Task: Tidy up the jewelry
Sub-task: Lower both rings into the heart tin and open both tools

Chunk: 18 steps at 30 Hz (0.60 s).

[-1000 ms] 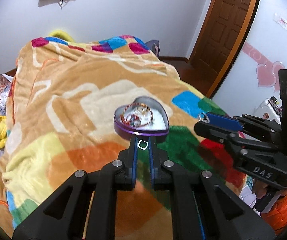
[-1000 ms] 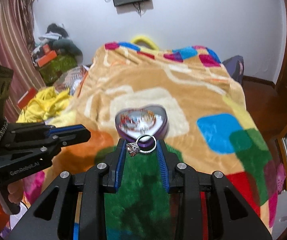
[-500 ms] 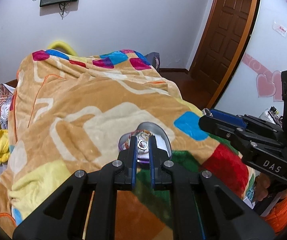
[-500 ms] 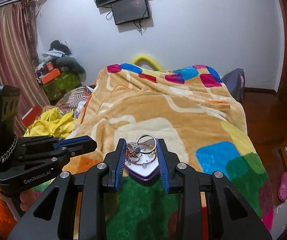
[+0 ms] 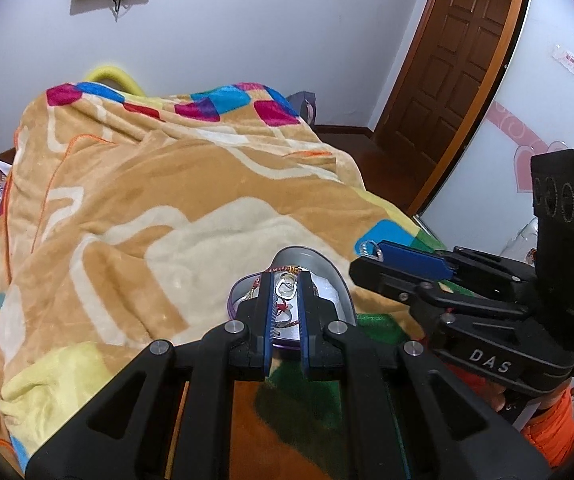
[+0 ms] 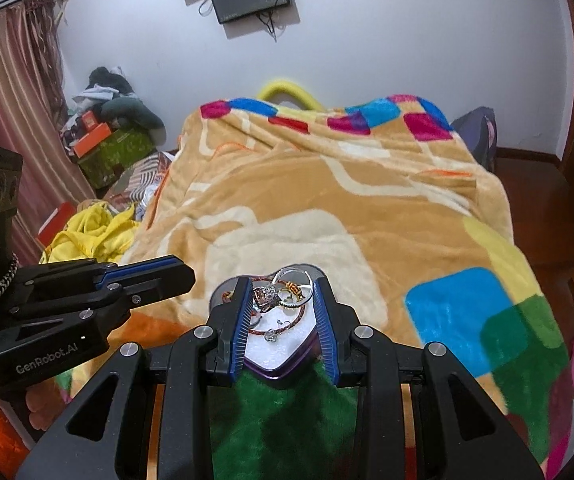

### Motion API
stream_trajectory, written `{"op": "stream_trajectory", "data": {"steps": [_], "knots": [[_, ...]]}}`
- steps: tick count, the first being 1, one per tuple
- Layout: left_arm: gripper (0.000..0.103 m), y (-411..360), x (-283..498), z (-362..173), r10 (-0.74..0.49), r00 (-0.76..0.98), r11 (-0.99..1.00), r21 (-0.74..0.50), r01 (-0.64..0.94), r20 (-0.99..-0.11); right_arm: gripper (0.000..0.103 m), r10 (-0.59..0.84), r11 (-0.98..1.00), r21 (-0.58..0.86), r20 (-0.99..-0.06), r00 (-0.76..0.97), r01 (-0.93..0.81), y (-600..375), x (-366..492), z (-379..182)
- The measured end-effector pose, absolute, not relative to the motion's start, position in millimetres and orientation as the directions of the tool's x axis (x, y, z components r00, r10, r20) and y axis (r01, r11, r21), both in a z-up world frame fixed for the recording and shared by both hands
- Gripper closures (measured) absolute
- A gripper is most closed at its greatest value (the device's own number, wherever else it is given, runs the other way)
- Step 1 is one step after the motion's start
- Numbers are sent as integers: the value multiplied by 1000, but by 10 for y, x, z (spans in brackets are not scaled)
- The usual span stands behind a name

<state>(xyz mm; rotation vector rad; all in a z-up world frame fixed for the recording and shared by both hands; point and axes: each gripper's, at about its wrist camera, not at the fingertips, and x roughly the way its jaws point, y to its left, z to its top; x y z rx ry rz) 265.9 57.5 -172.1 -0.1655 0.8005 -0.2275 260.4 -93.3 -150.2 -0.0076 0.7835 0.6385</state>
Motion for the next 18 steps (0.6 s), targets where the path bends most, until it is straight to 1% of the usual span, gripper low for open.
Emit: {"op": "stream_trajectory", "data": {"steps": [10, 18], "knots": [[94, 571, 2811, -1889, -289, 638, 956, -257, 145, -714, 75, 524, 807, 217, -692, 497, -549, -874, 2729, -1650], [94, 551, 2861, -1958, -288, 621, 956, -254, 145, -729, 75, 515, 804, 219, -721, 463, -553, -845, 2782, -1728]]}}
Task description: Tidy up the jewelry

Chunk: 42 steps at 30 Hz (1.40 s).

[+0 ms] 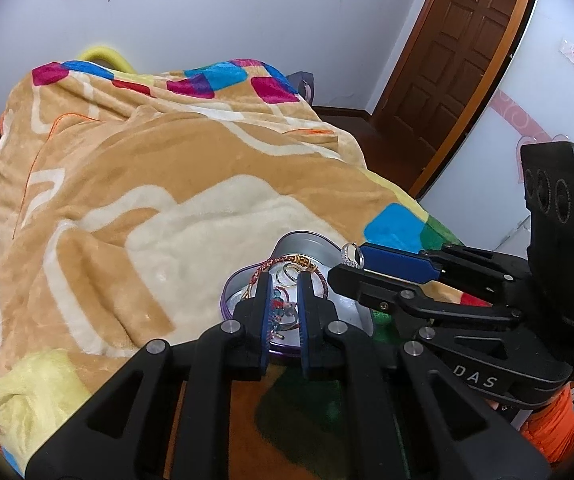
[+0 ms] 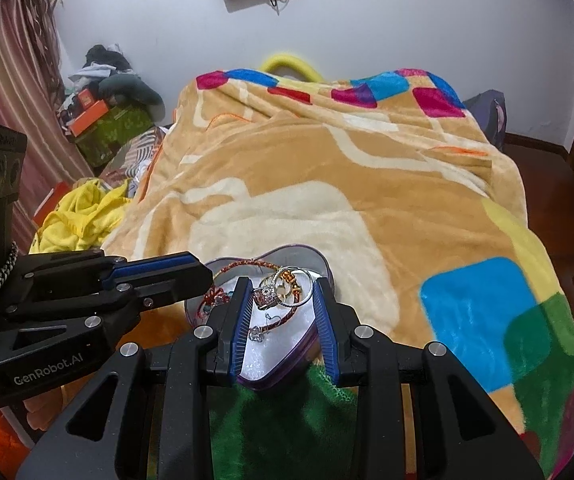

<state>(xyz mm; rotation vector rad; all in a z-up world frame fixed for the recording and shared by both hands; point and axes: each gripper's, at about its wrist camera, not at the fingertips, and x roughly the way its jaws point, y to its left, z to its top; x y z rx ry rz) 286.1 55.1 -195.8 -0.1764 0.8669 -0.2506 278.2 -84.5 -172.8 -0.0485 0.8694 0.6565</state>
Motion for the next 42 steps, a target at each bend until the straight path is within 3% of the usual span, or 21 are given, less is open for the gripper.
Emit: {"op": "stream_trajectory", "data": {"steps": [5, 9, 19, 26, 36, 42], "knots": [[93, 570, 2846, -1911, -291, 617, 955, -262, 140, -731, 72, 512, 802, 217, -730, 453, -556, -849, 2782, -1715], [88, 592, 2787, -1816, -285, 632, 956, -259, 136, -721, 62, 508, 808, 204, -716, 479, -552, -878, 2732, -1621], [80, 604, 2421, -1284, -267, 712, 960, -241, 140, -649, 62, 515, 827, 185, -627, 584, -531, -1058, 2442, -1118], [74, 555, 1926, -665, -226, 818, 970, -196, 141, -529, 62, 526, 838, 158, -487, 697, -522, -1245, 1978, -522], [58, 337, 886, 113, -104, 963, 993, -74, 88, -249, 62, 520, 853, 64, -188, 834, -517, -1464, 1041, 247], [46, 273, 494, 248, -46, 988, 998, -46, 39, -150, 53, 483, 876, 17, -72, 873, -483, -1475, 696, 386]]}}
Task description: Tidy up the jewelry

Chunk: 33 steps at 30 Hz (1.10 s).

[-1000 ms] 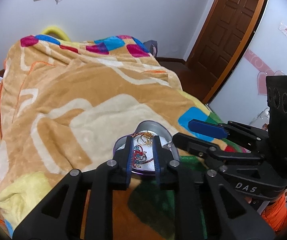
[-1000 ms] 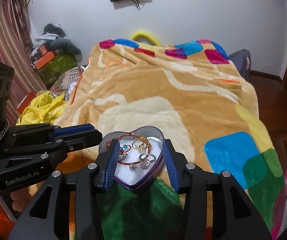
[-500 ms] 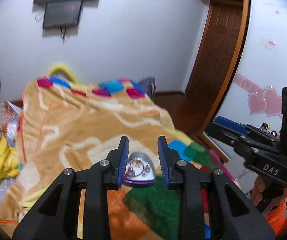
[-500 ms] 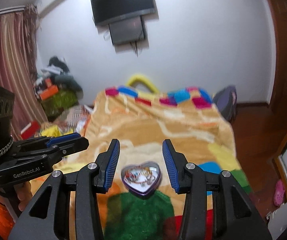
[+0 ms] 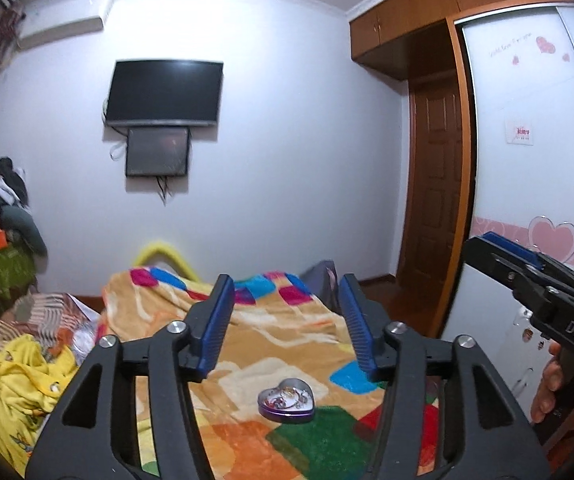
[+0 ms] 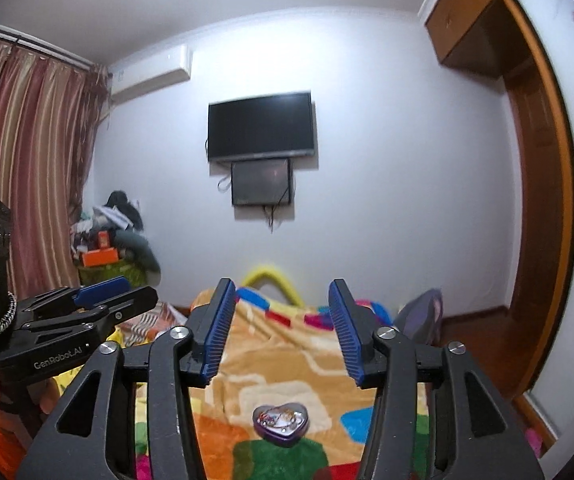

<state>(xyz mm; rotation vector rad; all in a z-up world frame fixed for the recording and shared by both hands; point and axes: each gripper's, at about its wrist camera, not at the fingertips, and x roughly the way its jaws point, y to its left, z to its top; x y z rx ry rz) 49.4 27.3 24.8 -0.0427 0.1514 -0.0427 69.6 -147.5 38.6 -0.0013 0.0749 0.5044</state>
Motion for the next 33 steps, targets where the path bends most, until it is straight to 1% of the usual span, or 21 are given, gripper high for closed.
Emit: {"op": "stream_trajectory", "data": {"steps": [1, 2, 4, 5, 7, 11, 13, 16, 33], "knots": [[41, 265, 448, 250, -36, 990, 999, -42, 30, -139, 48, 476, 879, 15, -62, 877, -476, -1468, 693, 385], [38, 258, 406, 251, -27, 991, 999, -40, 22, -130, 45, 469, 883, 15, -52, 882, -469, -1466, 666, 388], [28, 253, 353, 238, -28, 992, 999, -42, 23, -120, 33, 451, 892, 13, -38, 892, -451, -1473, 619, 377], [25, 251, 337, 227, -22, 993, 999, -43, 18, -117, 30, 440, 898, 10, -33, 897, -440, -1464, 609, 374], [15, 249, 324, 207, -4, 994, 999, -41, -1, -112, 21, 425, 905, 6, -28, 905, -425, -1466, 564, 351], [12, 231, 292, 178, 17, 994, 999, -32, -21, -111, 12, 394, 919, -3, -24, 919, -395, -1461, 494, 343], [10, 225, 300, 160, 19, 993, 999, -31, -23, -115, 1, 381, 924, -3, -26, 924, -381, -1464, 471, 337], [8, 213, 300, 141, 26, 993, 999, -28, -29, -115, 0, 372, 928, -2, -19, 928, -372, -1534, 400, 313], [6, 199, 286, 82, 32, 992, 999, -31, -36, -125, 0, 372, 928, 3, -72, 926, -372, -1606, 381, 251]]}}
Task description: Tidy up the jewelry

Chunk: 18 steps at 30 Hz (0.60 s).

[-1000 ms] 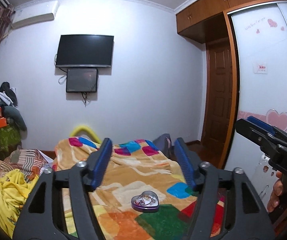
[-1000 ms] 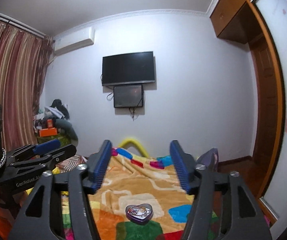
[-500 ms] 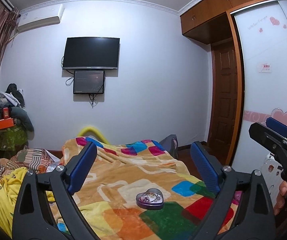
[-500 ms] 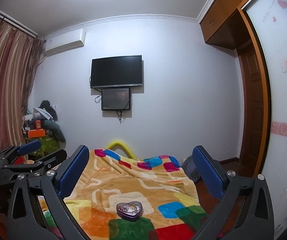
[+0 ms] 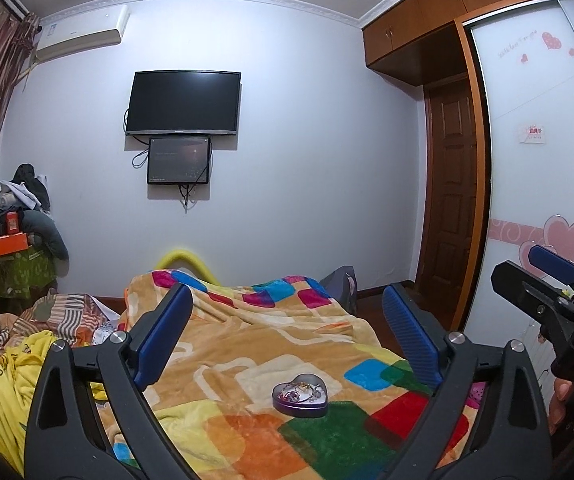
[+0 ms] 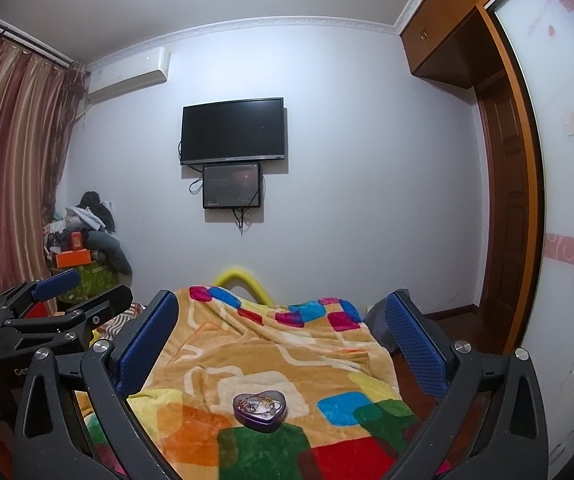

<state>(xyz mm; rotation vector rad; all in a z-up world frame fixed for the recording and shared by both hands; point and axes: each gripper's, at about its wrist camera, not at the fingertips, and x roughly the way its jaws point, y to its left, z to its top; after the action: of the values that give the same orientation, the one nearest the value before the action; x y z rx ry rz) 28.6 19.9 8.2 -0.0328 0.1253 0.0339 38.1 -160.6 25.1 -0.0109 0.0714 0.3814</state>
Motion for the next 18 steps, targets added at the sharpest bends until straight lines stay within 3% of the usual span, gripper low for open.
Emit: {"op": "stream_trajectory", "data": {"steps": [18], "knots": [[4, 187, 267, 78, 27, 992, 999, -28, -31, -125, 0, 373, 927, 12, -98, 922, -374, -1634, 395, 271]]}}
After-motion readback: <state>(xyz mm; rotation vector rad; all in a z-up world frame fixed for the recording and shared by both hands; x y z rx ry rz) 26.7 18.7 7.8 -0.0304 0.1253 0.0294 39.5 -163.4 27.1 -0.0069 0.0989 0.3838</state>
